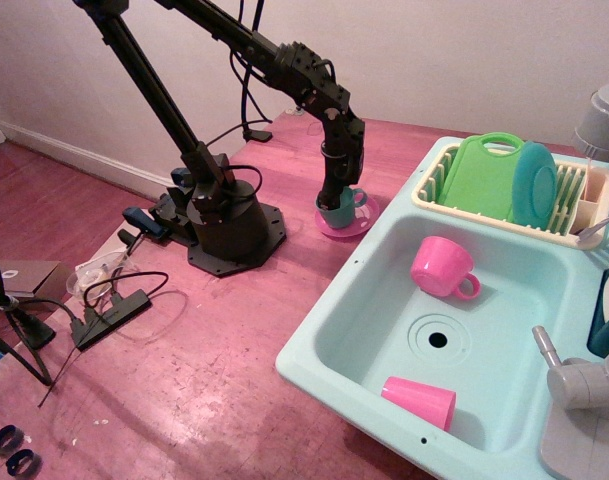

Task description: Put cup from anywhere into sink

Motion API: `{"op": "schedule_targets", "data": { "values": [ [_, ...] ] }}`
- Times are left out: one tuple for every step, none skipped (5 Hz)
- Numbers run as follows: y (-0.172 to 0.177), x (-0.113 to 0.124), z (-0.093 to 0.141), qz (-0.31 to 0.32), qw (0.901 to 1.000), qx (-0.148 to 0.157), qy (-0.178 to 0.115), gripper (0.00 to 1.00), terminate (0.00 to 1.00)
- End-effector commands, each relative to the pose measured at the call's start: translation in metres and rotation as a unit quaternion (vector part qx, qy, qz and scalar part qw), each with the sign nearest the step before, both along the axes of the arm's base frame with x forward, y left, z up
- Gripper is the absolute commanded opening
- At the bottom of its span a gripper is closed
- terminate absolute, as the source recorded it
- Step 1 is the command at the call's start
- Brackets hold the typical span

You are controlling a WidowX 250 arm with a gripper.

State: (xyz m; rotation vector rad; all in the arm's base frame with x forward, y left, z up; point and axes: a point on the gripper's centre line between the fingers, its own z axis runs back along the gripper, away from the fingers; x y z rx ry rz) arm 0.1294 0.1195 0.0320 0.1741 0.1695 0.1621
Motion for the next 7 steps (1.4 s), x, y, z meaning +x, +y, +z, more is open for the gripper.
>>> {"op": "schedule_targets", "data": {
  "values": [
    [0.006, 0.003, 0.005, 0.004, 0.9996, 0.026, -0.004, 0.00, 0.00],
    [0.008, 0.008, 0.012, -0.003, 0.9995, 0.031, -0.007, 0.00, 0.00],
    [0.005, 0.016, 0.016, -0.012, 0.9993, 0.033, -0.012, 0.00, 0.00],
    [0.005, 0.025, 0.031, -0.027, 0.9986, 0.038, -0.023, 0.00, 0.00],
    [0.018, 0.037, 0.070, -0.045, 0.9974, 0.046, -0.033, 0.00, 0.00],
    [0.033, 0.051, 0.119, -0.058, 0.9946, 0.071, -0.048, 0.00, 0.00],
    [0.031, 0.081, 0.144, -0.079, 0.9901, 0.092, -0.071, 0.00, 0.00]
  ]
}}
